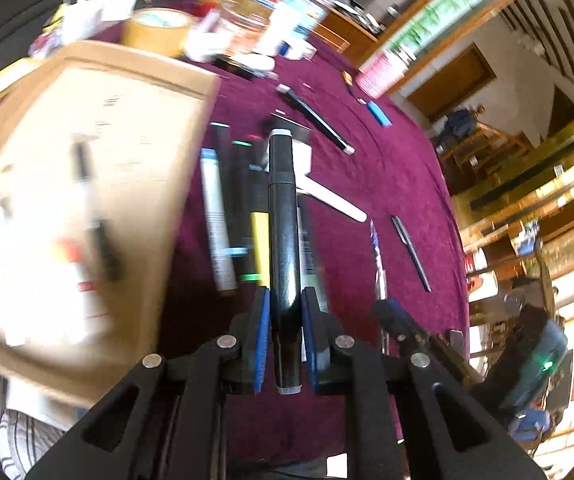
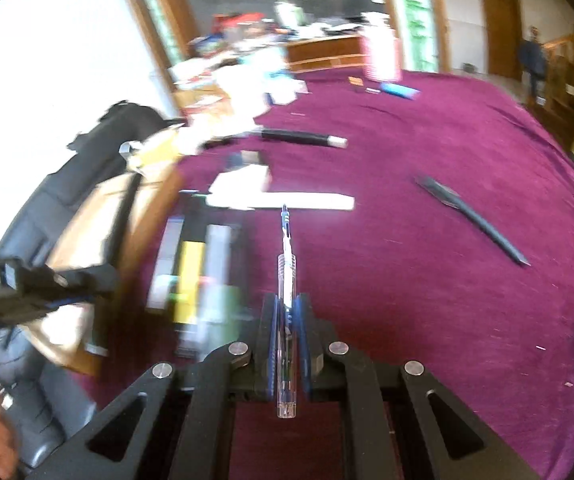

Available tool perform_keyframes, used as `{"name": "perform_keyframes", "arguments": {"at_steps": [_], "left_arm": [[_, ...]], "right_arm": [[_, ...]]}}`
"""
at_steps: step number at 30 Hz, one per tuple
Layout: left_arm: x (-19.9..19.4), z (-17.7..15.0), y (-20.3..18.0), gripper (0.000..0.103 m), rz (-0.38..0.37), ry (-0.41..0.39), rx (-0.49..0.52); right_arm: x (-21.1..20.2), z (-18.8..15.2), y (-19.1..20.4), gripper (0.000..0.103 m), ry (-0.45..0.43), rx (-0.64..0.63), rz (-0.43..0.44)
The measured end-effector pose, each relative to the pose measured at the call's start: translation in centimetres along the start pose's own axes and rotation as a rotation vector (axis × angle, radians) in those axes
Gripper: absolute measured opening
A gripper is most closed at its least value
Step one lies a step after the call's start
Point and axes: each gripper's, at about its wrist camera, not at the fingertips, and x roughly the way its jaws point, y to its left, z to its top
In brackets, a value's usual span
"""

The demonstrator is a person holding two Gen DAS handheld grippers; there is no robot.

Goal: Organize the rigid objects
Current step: 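Carry the black marker and blue-tipped pen into the tray and open both tools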

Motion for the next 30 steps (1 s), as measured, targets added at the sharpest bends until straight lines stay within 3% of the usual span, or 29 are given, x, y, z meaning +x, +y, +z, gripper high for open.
{"name": "perform_keyframes", "arguments": {"at_steps": [3,10,16,30], "left_arm": [[-2.3,0.1,3.2,0.015,0.019,-0.034,-0.050],[-5.2,1.7,9.8,0.015,0.087,-0.076,-0.140],[-3.7,2.9,12.2,0.015,0.098,-0.040,-0.155],[-1.0,4.0,14.4,0.015,0.154,0.038,-0.142]], "right_arm": [[0.7,0.8,3.8,0.009,0.018,-0.046,0.098],[4.3,2.1,10.9,0.009,0.084,-0.136,0.236],[7.5,3.3,14.7,0.009,0.130,-0.201,0.257],[13.7,4.9,18.0,0.009,0.239,-0.263,0.227]]}}
